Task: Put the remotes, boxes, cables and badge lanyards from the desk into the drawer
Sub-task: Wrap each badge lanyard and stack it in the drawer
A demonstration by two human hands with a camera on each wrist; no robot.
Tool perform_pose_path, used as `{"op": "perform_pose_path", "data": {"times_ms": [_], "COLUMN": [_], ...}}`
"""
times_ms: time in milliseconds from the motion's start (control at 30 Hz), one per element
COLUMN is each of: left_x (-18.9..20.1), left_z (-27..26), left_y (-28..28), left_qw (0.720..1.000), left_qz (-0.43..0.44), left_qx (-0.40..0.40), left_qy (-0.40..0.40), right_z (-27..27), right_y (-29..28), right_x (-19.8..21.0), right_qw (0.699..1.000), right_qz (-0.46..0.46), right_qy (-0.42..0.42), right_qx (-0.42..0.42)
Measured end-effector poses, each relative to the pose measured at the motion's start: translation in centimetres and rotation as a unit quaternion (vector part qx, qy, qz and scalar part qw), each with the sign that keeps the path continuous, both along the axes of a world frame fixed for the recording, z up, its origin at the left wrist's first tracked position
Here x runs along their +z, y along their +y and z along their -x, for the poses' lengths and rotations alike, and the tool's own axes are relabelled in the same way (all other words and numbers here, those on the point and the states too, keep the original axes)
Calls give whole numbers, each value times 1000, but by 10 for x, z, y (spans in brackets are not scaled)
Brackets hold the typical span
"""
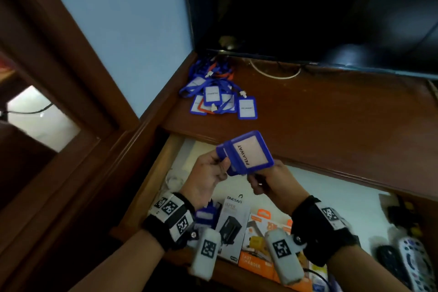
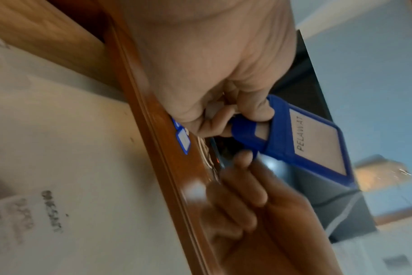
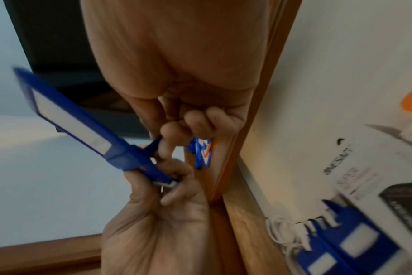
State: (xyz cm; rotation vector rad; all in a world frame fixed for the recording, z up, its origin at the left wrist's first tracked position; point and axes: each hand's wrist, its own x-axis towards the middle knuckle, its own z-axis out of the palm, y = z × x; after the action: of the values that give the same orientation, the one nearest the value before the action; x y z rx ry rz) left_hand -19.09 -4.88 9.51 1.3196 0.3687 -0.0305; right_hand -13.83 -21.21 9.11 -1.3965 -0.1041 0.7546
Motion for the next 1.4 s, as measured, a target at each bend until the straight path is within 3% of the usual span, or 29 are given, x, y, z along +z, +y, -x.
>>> {"op": "perform_pose_path", "data": {"times_ms": [100,200,300,367,533,733,833,900,933,1233,1300,1400], "left_x": [-13,-17,-24,-36,-68,-81,-94,-103,-107,-120,-123,-126], "left_z": [14,28,36,34,12,-24,-27,-25,-24,-17,-14,-13], "left_y": [29,61,92,112,140,138,132,130,129,130,132,135], "left_qw": [992,968,929,880,734,598,552,547,547,525,549,607], "left_qz": [-91,-171,-301,-387,-482,-566,-576,-579,-576,-625,-632,-614], "left_qx": [42,67,10,-76,-322,-483,-546,-561,-571,-565,-538,-494], "left_qy": [80,171,215,266,355,298,255,227,207,115,99,106], "right_z": [-10,-30,-54,-70,-113,-153,-162,-159,-158,-140,-126,-107], "right_y": [-12,-24,-27,-22,12,64,83,89,90,91,86,70], "right_x": [-21,-38,-49,-53,-66,-75,-85,-93,-95,-88,-87,-88], "right_qw": [998,983,960,941,881,847,798,750,740,773,769,741], "right_qz": [65,169,241,281,361,448,537,590,597,565,565,585], "right_qy": [1,-66,-130,-171,-303,-287,-270,-287,-297,-288,-300,-328], "right_qx": [15,-8,-55,-80,-45,-17,45,82,83,2,-5,22]}}
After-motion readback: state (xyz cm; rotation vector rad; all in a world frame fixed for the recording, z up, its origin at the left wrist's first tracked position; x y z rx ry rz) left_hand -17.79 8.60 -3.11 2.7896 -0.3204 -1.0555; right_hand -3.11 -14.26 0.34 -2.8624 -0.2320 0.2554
